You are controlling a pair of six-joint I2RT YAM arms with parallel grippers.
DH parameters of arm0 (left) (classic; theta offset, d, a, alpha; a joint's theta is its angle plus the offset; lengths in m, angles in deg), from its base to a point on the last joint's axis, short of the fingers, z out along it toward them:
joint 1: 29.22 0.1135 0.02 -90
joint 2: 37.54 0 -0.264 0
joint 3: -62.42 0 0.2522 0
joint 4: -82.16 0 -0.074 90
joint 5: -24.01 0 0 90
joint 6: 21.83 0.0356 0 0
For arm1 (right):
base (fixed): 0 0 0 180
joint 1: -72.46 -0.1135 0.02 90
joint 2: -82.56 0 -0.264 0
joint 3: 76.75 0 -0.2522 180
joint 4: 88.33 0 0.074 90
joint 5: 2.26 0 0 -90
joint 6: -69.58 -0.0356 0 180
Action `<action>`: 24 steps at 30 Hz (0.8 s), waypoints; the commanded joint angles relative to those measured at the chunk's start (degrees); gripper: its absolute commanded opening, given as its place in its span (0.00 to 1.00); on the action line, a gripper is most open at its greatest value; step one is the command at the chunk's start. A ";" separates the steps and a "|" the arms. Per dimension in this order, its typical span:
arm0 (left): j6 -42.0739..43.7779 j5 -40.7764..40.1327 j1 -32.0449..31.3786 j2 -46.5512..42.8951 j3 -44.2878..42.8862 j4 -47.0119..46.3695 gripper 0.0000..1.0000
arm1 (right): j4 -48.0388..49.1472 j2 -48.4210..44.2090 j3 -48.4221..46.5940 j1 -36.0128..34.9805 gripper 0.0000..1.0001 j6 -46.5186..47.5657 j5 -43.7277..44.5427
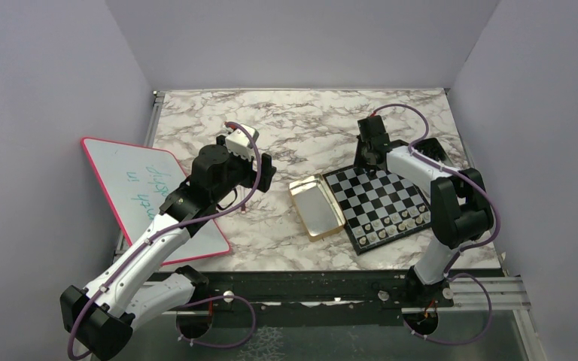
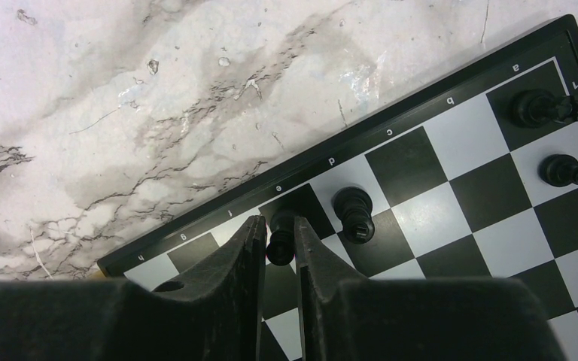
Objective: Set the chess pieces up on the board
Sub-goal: Place the chess piece on the chessboard.
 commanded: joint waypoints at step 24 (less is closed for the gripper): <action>0.77 -0.78 0.09 -0.48 0.54 -0.71 0.99 | -1.72 -0.44 -1.95 0.24 0.24 0.94 0.63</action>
